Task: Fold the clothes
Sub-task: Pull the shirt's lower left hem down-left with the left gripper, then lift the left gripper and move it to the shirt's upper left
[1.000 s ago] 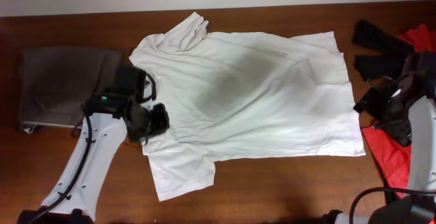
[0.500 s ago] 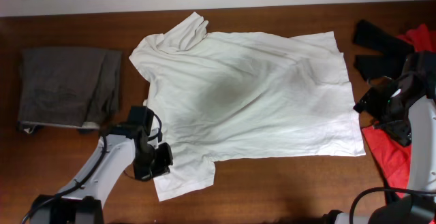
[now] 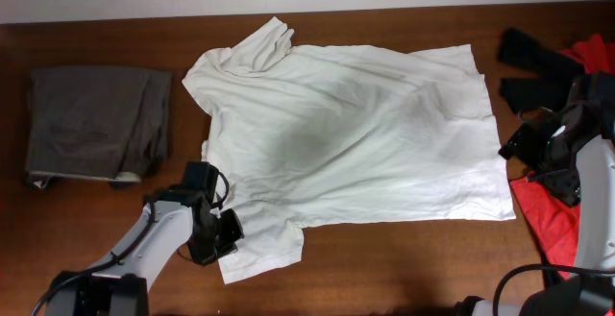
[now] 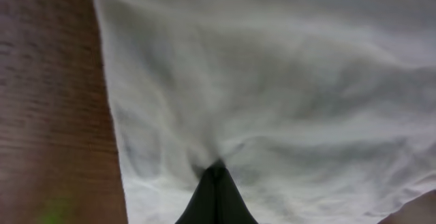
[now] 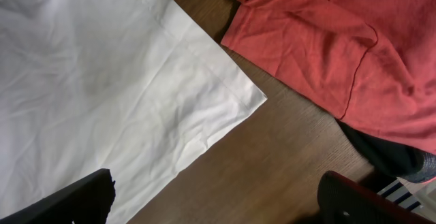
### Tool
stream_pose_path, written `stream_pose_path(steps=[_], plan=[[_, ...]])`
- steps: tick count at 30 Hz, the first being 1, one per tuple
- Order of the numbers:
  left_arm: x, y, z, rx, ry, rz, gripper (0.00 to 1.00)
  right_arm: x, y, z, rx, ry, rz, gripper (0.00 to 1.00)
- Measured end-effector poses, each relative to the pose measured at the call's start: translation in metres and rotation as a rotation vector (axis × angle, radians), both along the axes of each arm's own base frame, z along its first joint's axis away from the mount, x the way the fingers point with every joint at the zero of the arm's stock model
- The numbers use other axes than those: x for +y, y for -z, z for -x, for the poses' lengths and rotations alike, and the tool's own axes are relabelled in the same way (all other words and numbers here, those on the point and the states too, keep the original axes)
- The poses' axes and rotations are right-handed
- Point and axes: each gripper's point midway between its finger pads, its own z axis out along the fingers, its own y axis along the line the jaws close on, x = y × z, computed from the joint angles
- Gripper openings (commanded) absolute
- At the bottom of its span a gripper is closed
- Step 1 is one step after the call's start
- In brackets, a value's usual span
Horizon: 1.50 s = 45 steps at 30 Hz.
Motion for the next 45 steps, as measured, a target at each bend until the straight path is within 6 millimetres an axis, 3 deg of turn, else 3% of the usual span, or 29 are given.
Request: stream_pose_path(steps=[10,17,26,31,34,39,42,45], plan=[[0.004,0.001,-0.002,0.094,-0.181,0.060,0.00,0.000,0.000,0.000,0.000,0.000,0.000,0.99],[0.032,0.002,0.000,0.146,-0.369,0.096,0.01,0.000,0.000,0.000,0.000,0.000,0.000,1.00],[0.042,0.001,0.005,0.155,-0.370,0.086,0.00,0.000,0.000,0.000,0.000,0.000,0.000,0.99],[0.057,-0.005,0.017,0.219,-0.316,0.000,0.00,0.000,0.000,0.000,0.000,0.000,0.000,0.99],[0.062,-0.029,-0.002,0.195,-0.293,-0.007,0.00,0.000,0.000,0.000,0.000,0.000,0.000,0.99],[0.065,-0.104,-0.085,-0.095,-0.224,0.016,0.00,0.000,0.000,0.000,0.000,0.000,0.000,0.99],[0.048,-0.162,-0.125,-0.307,-0.117,0.023,0.00,0.000,0.000,0.000,0.000,0.000,0.000,0.99],[0.024,-0.203,-0.147,-0.463,0.000,0.032,0.00,0.000,0.000,0.000,0.000,0.000,0.000,0.99]])
